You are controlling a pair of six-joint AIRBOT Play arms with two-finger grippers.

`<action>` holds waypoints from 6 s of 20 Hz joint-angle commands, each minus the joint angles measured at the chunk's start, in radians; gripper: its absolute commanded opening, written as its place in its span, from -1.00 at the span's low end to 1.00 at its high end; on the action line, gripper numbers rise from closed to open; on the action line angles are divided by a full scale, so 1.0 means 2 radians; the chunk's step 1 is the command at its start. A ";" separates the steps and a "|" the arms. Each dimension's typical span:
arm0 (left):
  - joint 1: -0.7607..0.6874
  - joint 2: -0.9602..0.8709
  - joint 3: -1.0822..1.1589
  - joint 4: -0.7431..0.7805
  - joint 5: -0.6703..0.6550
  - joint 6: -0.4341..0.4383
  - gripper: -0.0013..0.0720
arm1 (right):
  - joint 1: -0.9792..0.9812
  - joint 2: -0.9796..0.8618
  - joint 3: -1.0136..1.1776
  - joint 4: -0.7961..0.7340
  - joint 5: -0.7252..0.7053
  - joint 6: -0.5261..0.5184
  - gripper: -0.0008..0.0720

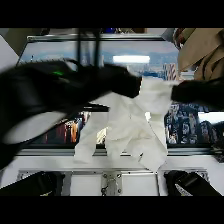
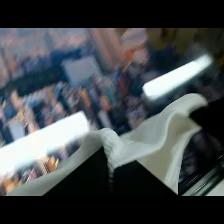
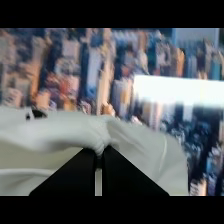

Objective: Fold the clothes and pants, and hang the long-sleeved shirts on hangers.

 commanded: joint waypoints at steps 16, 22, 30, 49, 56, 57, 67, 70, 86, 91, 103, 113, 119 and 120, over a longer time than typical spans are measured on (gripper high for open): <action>0.051 0.064 0.052 0.000 0.065 -0.017 -0.92 | -0.005 -0.068 0.222 0.151 -0.009 0.015 -0.92; 0.175 -0.066 0.050 -0.066 -0.176 0.049 -0.91 | -0.005 -0.200 0.208 0.053 0.094 -0.020 -0.92; 0.169 -0.055 -0.239 -0.130 -0.148 0.057 -0.91 | -0.001 -0.217 0.063 0.028 0.159 -0.048 -0.92; 0.154 0.029 -0.324 -0.184 -0.060 0.076 0.80 | 0.021 -0.153 -0.120 0.084 0.066 0.002 -0.91; 0.287 0.118 -0.325 -0.178 -0.061 0.132 0.80 | 0.020 -0.153 -0.120 0.084 0.068 0.002 -0.91; 0.319 0.120 -0.324 -0.178 -0.061 0.148 0.80 | 0.020 -0.153 -0.120 0.084 0.068 0.002 -0.91; 0.611 -0.003 -0.324 -0.178 -0.049 0.253 0.80 | 0.020 -0.153 -0.120 0.084 0.068 0.002 -0.91; 0.648 -0.047 -0.324 -0.178 0.001 0.289 0.80 | 0.020 -0.153 -0.120 0.084 0.068 0.002 -0.91; 0.677 -0.367 -0.056 0.060 0.129 0.302 0.80 | 0.020 -0.153 -0.120 0.084 0.069 0.002 -0.91; 0.687 -0.452 0.038 0.075 0.086 0.303 0.80 | 0.020 -0.153 -0.120 0.084 0.068 0.002 -0.91; 0.697 -0.523 0.084 0.084 0.112 0.315 0.80 | 0.020 -0.153 -0.120 0.084 0.068 0.002 -0.91; 0.698 -0.524 0.084 0.078 0.133 0.315 0.72 | 0.020 -0.153 -0.120 0.084 0.068 0.002 -0.91; 0.695 -0.524 0.084 0.078 0.135 0.315 0.72 | 0.020 -0.153 -0.120 0.084 0.068 0.002 -0.91; 0.695 -0.524 0.084 0.078 0.136 0.315 0.72 | 0.020 -0.153 -0.120 0.084 0.068 0.002 -0.91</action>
